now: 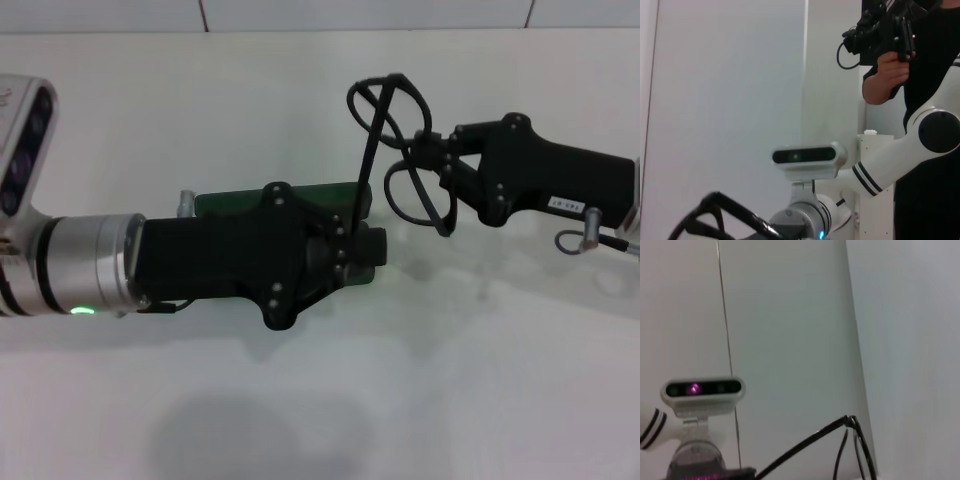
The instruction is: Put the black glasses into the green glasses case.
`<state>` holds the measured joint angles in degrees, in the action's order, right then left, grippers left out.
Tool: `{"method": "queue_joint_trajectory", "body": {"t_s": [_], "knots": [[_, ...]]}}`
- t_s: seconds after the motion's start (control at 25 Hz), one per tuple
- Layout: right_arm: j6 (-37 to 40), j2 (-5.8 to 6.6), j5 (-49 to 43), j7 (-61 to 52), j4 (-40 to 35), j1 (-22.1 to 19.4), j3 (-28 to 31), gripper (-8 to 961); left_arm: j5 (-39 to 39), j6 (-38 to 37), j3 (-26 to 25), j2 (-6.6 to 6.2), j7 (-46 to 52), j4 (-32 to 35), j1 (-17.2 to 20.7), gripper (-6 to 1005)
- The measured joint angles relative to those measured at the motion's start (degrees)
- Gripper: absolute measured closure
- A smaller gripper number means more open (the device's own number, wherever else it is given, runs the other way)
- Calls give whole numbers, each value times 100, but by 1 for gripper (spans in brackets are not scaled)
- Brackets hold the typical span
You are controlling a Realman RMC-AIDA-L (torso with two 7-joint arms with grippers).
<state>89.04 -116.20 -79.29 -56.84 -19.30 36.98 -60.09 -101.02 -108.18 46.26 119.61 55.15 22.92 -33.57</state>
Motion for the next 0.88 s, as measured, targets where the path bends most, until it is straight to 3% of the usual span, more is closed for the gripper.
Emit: {"method": "queue_joint_trajectory", "body": {"t_s": [0.48,0.88], "knots": [[161,2,133,-264,-1,254,-63,865,18,80,24,23,-133,-284,-204,999],[191,2,1051,-275,-26,348,-1199,863,18,399,31,45,-168,-467,-322,999]]}}
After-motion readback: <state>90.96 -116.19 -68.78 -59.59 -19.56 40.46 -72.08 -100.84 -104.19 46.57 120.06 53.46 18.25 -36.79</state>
